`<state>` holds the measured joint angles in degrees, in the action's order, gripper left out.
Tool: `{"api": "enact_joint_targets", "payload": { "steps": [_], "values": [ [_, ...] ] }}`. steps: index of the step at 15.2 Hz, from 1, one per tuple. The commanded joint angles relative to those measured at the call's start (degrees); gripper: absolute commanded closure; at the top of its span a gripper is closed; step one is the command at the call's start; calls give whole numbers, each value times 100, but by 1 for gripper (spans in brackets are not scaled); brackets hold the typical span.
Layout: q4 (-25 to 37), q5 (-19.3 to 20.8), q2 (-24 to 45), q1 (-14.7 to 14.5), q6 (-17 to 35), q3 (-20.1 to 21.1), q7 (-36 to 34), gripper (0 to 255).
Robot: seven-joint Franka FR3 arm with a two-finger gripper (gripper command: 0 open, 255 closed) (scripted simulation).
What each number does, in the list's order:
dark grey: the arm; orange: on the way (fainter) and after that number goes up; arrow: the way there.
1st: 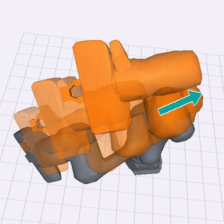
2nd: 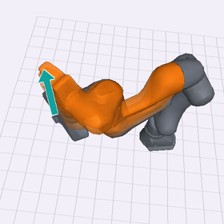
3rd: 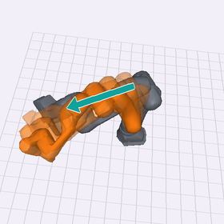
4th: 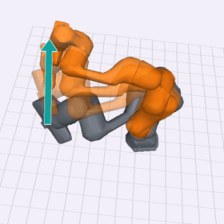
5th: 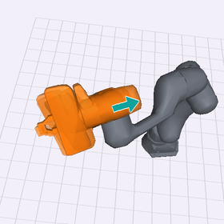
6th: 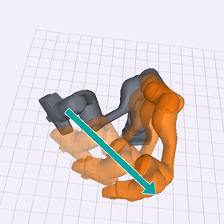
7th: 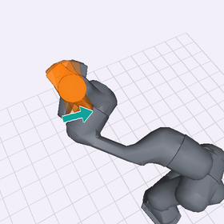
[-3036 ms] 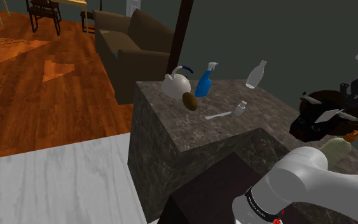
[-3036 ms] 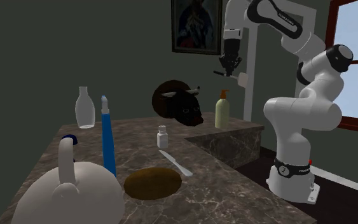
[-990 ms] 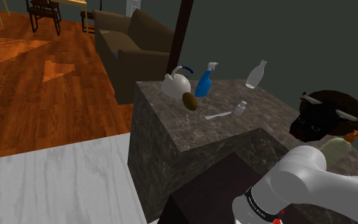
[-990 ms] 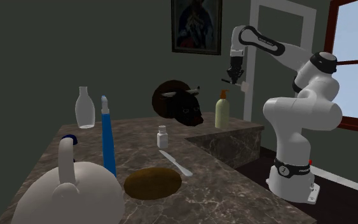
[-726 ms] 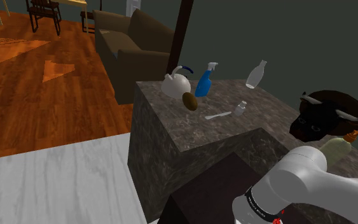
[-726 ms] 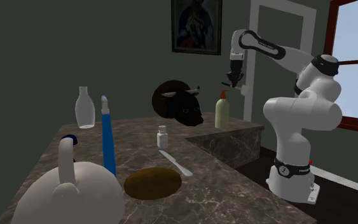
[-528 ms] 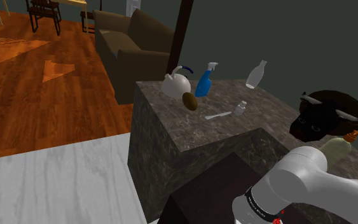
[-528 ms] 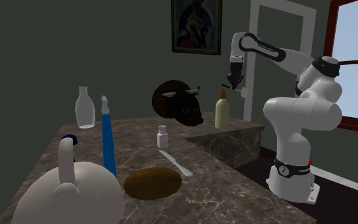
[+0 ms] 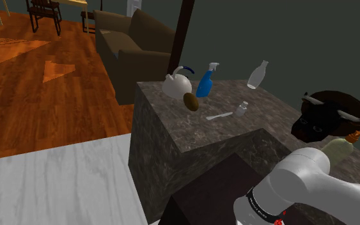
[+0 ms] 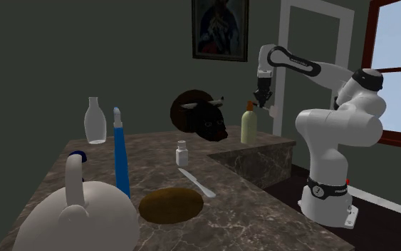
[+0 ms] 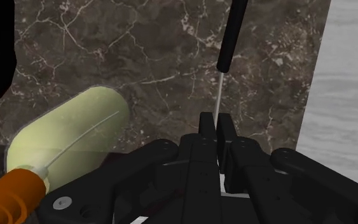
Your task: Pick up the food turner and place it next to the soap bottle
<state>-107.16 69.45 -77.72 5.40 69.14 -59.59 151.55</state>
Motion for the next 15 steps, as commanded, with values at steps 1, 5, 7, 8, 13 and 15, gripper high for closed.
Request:
{"api": "enact_joint_targets", "payload": {
  "steps": [1, 5, 7, 8, 13, 15],
  "values": [
    [-135, 60, -86, 50, 70, -63, -29, 255],
    [-384, 198, -255, 147, 213, -212, -70, 255],
    [-502, 271, -336, 194, 284, -291, -88, 255],
    [-559, 308, -376, 217, 320, -331, -96, 255],
    [-825, 503, -567, 328, 495, -545, -133, 255],
    [-923, 585, -640, 371, 565, -636, -145, 255]
  ]
}}
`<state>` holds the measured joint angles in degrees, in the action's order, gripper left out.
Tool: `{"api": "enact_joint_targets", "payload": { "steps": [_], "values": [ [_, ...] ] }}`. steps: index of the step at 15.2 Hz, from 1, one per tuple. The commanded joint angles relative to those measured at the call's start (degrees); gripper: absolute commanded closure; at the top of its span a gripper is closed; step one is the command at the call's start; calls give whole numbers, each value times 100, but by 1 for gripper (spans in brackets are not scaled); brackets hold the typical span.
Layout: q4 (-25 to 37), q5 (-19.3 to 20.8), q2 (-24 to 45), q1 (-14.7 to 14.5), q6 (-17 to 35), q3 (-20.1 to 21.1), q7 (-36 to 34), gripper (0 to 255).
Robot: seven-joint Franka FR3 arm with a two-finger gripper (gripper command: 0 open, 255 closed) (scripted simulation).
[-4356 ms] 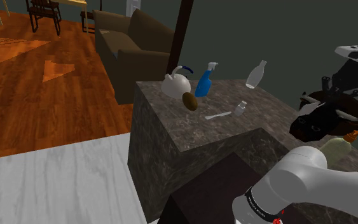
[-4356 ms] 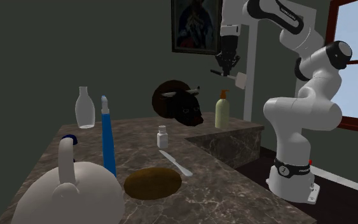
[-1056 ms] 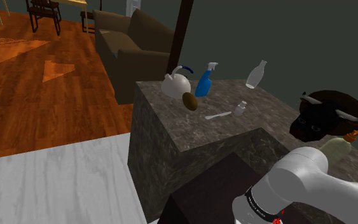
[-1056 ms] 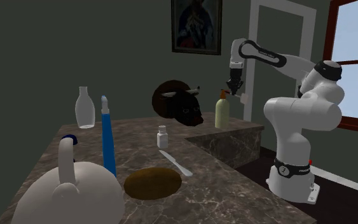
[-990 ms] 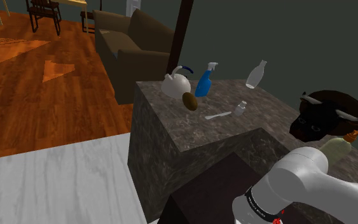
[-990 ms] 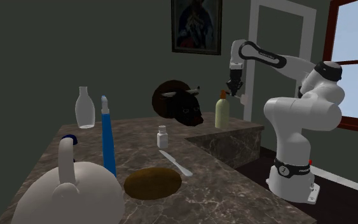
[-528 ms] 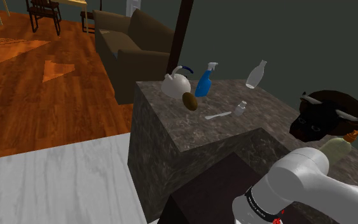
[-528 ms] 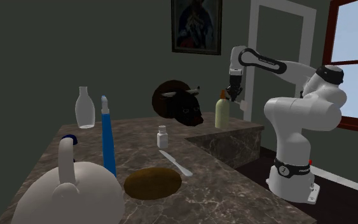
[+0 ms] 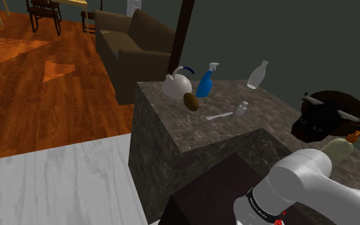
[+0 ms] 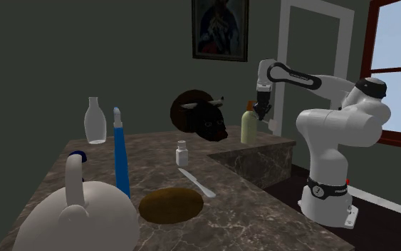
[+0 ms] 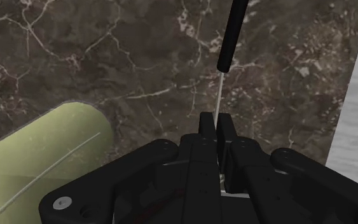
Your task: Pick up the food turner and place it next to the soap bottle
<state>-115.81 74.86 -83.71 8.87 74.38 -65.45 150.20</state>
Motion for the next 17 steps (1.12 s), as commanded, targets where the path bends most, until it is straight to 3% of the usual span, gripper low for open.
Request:
{"api": "enact_joint_targets", "payload": {
  "steps": [1, 17],
  "values": [
    [-107, 87, -77, 44, 75, -96, -16, 255],
    [-715, 834, -588, 343, 642, -934, -69, 255]
  ]
}}
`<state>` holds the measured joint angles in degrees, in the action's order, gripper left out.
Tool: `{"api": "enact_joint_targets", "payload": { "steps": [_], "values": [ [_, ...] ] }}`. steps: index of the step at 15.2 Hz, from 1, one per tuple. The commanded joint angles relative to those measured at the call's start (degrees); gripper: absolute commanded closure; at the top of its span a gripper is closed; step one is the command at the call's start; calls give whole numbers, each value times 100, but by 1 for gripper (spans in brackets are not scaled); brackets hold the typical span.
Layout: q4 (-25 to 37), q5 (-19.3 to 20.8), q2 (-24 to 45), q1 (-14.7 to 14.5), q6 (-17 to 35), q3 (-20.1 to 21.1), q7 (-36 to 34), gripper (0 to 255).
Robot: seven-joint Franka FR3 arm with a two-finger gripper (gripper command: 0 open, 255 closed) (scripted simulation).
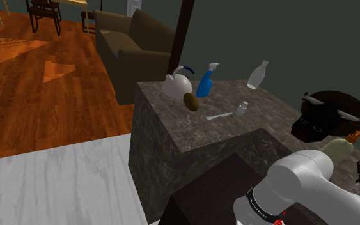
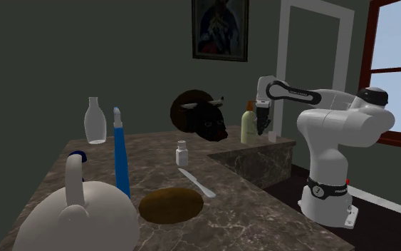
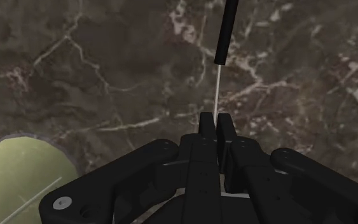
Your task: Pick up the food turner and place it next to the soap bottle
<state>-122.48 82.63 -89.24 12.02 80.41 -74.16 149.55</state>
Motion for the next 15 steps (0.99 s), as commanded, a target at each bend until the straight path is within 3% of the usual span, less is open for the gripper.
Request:
{"api": "enact_joint_targets", "payload": {
  "steps": [1, 8, 9, 15],
  "values": [
    [-47, 56, -35, 29, 40, -64, -4, 255],
    [-47, 54, -32, 30, 43, -65, -4, 255],
    [-44, 56, -33, 34, 42, -66, 4, 0],
    [10, -70, 35, 3, -47, 76, -2, 0]
  ]
}}
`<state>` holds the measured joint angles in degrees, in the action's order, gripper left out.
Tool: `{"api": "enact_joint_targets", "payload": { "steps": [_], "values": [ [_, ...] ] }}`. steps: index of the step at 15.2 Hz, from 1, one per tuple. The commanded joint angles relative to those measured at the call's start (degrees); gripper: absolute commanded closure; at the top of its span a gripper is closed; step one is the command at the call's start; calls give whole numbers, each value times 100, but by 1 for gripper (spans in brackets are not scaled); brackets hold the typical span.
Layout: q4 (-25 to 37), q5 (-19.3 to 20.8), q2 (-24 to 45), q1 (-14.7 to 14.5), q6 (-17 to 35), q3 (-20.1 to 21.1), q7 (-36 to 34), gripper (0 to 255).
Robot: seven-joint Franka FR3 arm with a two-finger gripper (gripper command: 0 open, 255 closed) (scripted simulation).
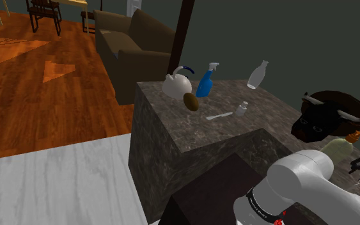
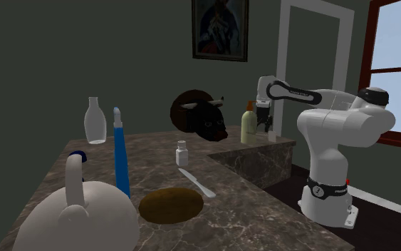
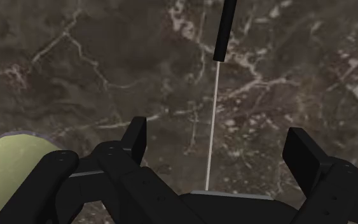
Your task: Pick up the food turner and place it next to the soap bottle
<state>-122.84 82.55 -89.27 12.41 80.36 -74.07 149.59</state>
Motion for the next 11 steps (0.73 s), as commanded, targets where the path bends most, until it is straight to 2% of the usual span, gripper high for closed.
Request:
{"api": "enact_joint_targets", "payload": {
  "steps": [1, 3, 11],
  "values": [
    [110, -184, 107, -65, -132, 207, -3, 0],
    [245, -397, 237, -123, -291, 448, 6, 0],
    [245, -397, 238, -123, -291, 448, 6, 0]
  ]
}}
